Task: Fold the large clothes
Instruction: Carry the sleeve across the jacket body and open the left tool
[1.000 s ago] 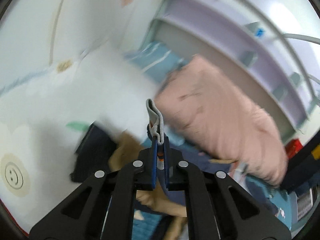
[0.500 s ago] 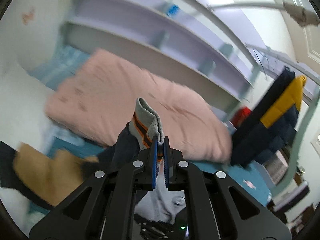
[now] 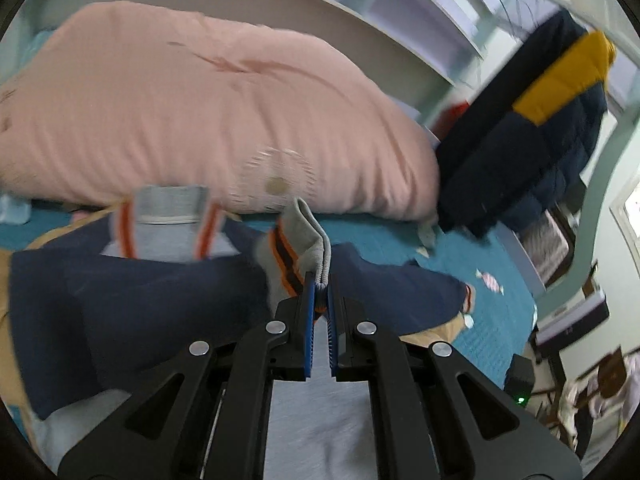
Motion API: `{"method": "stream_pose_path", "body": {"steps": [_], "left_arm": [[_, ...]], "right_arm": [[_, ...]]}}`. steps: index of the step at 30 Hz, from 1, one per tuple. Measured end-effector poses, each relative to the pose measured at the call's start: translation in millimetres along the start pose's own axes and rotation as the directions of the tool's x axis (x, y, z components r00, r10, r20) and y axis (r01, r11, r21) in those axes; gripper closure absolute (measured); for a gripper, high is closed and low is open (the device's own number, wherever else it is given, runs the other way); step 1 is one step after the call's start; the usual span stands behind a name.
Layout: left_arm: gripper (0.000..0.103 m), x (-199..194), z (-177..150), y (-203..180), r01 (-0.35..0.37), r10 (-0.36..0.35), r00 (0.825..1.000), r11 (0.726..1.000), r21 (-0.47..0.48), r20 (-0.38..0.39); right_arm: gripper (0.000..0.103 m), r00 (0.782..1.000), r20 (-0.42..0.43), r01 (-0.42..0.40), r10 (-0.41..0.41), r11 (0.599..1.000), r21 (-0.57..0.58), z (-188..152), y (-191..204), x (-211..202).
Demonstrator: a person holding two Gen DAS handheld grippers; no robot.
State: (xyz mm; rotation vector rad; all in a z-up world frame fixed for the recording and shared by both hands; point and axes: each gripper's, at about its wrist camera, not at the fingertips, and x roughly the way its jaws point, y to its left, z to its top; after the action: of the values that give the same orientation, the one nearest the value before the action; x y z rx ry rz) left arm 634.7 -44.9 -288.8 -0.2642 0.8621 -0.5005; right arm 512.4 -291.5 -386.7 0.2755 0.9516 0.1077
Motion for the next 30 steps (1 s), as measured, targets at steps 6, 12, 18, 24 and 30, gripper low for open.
{"method": "stream_pose_path", "body": {"steps": [6,12,18,24,30], "left_arm": [[0.097,80,-16,-12,-0.036,0.042,0.986,0.999,0.038,-0.163],[0.030,113,-51,13,-0.092,0.082,0.972,0.995,-0.036,-0.220],[0.015,34,-72,58,-0.114,0.111,0.993,0.990,-0.077,-0.044],[0.015,-11,-105,167,-0.357,0.329,0.933,0.893,-0.274,-0.144],[0.053,-33,-124,243,-0.278,0.225,0.959,0.871,-0.404,-0.175]], "right_arm": [[0.085,1.000,0.020,-0.012,0.012,1.000,-0.016,-5,-9,-11],[0.079,0.999,0.038,-0.008,0.009,1.000,-0.017,2,-8,-11],[0.078,0.997,0.071,0.004,-0.008,0.999,0.049,11,-20,-15],[0.074,0.995,0.096,0.018,-0.026,0.997,0.077,22,-29,-18],[0.074,0.993,0.107,0.031,-0.043,0.994,0.107,28,-44,-20]]}}
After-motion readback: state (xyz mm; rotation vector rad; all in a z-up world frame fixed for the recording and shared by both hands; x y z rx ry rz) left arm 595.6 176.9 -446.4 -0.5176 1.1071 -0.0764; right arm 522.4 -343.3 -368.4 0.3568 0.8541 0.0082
